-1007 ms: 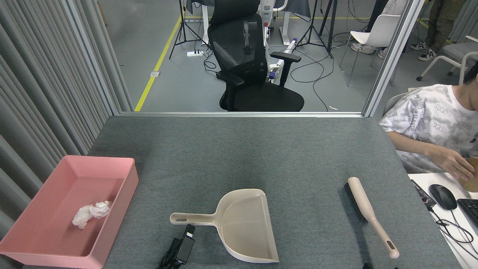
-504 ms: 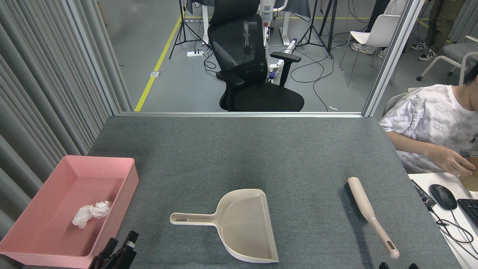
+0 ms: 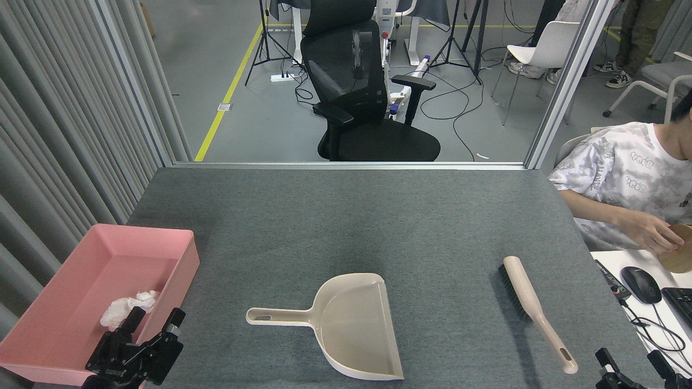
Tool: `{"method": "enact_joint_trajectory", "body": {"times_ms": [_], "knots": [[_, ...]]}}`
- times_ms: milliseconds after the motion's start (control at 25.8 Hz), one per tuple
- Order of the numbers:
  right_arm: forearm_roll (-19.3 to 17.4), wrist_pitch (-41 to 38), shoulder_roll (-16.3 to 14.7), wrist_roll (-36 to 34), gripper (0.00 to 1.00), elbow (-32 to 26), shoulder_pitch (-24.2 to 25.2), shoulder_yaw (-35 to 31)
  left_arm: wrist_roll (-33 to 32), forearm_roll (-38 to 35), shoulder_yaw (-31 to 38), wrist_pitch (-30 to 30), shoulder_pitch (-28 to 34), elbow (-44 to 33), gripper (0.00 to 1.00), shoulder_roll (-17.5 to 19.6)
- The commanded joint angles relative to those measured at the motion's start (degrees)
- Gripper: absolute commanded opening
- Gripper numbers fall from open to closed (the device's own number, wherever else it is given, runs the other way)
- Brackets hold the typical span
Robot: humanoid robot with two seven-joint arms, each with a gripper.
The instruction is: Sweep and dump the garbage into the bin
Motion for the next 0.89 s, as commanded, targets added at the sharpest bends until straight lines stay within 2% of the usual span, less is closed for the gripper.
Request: {"method": "enact_joint_trajectory", "body": {"times_ms": [0,116,194,349,465,620,852], "knots": [[-0.01,3.38,0.75,3.15,0.99,-0.93,-2.1,0.51,1.07,-6.1,-0.01,1.8,-1.94,-0.33,1.0,-0.1],[0.52,3.38,1.19,5.43,0.99,-1.73,-2.37,2.27,2.83,-15.51,-0.01,4.97,-2.55,-0.42,1.0,-0.89],[0.87,4.09,1.01,5.61,0.99,-1.9,-2.54,4.91,2.57,-18.67,-0.01,6.2,-3.17,-0.59,1.0,-1.68],[3.77,7.78,0.66,5.7,0.99,-2.61,-3.25,7.54,2.57,-19.9,-0.01,9.1,-3.25,-0.59,1.0,-1.95],[6.76,9.27,1.19,6.05,0.99,-2.96,-4.48,10.62,3.0,-24.29,-0.01,10.68,-3.08,-0.59,1.0,-2.03],[6.76,9.18,1.54,7.19,0.99,-3.4,-4.56,13.34,2.83,-25.7,-0.27,10.51,-3.17,-0.51,1.0,-2.65],[6.84,8.57,6.55,4.2,0.99,-5.59,-3.86,13.87,2.92,-25.88,-0.45,10.51,-3.25,-0.15,1.0,-2.74]]}}
